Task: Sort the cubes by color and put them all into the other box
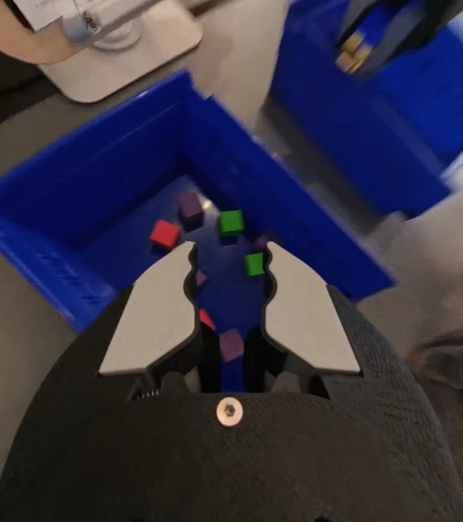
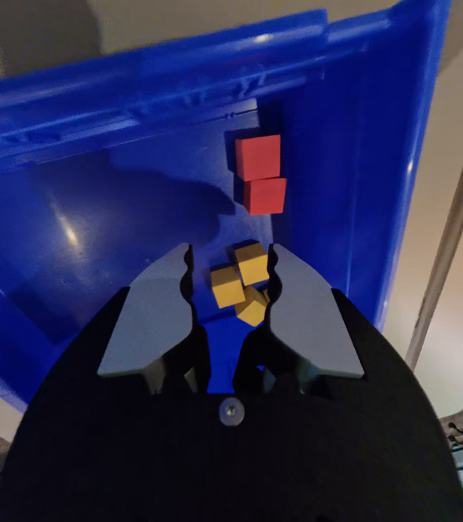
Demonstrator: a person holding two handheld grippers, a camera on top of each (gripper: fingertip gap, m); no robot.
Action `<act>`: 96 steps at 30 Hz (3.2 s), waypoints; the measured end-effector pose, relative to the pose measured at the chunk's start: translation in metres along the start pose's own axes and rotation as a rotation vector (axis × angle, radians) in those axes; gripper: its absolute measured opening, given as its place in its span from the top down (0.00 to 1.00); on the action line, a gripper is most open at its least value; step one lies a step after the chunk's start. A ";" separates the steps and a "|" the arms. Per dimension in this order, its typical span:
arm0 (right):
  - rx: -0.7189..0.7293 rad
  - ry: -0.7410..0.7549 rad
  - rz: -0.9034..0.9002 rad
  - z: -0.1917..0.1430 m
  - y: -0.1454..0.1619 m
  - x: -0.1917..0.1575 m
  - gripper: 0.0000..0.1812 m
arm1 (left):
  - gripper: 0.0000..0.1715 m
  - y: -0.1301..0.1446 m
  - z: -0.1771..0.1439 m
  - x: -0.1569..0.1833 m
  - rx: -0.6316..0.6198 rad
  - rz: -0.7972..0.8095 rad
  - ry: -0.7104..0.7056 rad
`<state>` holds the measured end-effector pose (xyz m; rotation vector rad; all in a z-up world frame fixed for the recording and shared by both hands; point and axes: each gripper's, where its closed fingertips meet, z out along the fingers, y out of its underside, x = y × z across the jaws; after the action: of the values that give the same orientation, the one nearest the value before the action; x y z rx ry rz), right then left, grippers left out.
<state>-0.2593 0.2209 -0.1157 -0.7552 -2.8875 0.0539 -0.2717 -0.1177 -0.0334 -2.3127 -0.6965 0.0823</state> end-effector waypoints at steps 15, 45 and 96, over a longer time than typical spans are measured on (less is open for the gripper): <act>0.150 0.128 -0.130 -0.063 0.016 -0.071 0.75 | 0.76 0.052 0.104 -0.072 -0.647 0.355 -0.163; 1.093 0.452 -0.389 -0.213 -0.184 -0.172 0.84 | 0.75 -0.087 -0.057 0.185 0.250 -0.302 1.362; 0.183 -0.095 -0.042 -0.006 -0.012 -0.038 0.80 | 0.72 0.045 0.004 0.024 -0.179 -0.052 0.019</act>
<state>-0.2309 0.1918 -0.1147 -0.6753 -2.9331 0.3532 -0.2316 -0.1303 -0.0627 -2.4602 -0.7813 -0.0273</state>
